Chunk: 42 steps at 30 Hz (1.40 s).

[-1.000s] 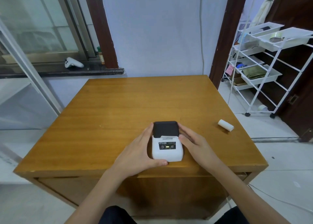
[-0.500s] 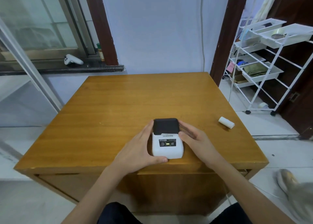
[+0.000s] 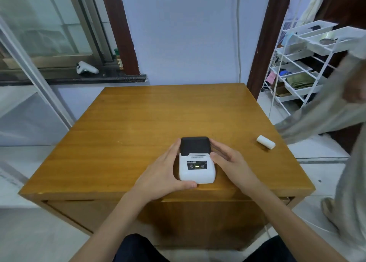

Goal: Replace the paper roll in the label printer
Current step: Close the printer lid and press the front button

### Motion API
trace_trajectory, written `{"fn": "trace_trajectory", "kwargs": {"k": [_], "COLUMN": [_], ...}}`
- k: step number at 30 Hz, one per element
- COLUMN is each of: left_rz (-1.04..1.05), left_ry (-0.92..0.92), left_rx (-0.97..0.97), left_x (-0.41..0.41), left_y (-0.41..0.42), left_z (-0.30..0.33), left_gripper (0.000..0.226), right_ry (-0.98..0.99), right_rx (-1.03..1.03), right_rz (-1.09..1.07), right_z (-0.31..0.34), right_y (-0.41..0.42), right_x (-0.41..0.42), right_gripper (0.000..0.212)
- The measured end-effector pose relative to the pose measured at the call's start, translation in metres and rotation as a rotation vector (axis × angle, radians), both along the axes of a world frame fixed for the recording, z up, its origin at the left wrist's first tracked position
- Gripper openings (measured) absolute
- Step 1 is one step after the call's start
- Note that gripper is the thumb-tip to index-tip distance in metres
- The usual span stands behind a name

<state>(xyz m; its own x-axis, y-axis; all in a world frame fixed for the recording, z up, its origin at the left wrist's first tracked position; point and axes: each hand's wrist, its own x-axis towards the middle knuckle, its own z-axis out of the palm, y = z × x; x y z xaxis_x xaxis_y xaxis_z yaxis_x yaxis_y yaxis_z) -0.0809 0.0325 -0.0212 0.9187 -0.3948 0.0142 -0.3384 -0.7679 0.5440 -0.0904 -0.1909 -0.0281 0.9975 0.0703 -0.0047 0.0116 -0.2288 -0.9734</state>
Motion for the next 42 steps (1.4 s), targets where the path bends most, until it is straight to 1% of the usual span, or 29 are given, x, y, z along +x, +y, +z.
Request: {"fn": "trace_trajectory", "kwargs": {"k": [15,31,42], "left_rz": [0.001,-0.005,-0.013], "left_ry": [0.006,0.0,-0.017], "left_rx": [0.003,-0.018,-0.022], "left_x": [0.0003,0.0003,0.0], "left_y": [0.0001,0.0007,0.0008], "left_z": [-0.0012,-0.0022,-0.0029], "left_gripper": [0.128,0.128,0.128], "right_ry": [-0.016,-0.017,-0.008], "right_rx": [0.019,-0.033,-0.018], "right_rz": [0.011,0.01,0.011], "right_z": [0.0002,0.0021,0.0], "right_y": [0.0,0.0009,0.0017], "right_x": [-0.0004,-0.0019,-0.0018], "right_gripper": [0.043,0.047,0.047]}}
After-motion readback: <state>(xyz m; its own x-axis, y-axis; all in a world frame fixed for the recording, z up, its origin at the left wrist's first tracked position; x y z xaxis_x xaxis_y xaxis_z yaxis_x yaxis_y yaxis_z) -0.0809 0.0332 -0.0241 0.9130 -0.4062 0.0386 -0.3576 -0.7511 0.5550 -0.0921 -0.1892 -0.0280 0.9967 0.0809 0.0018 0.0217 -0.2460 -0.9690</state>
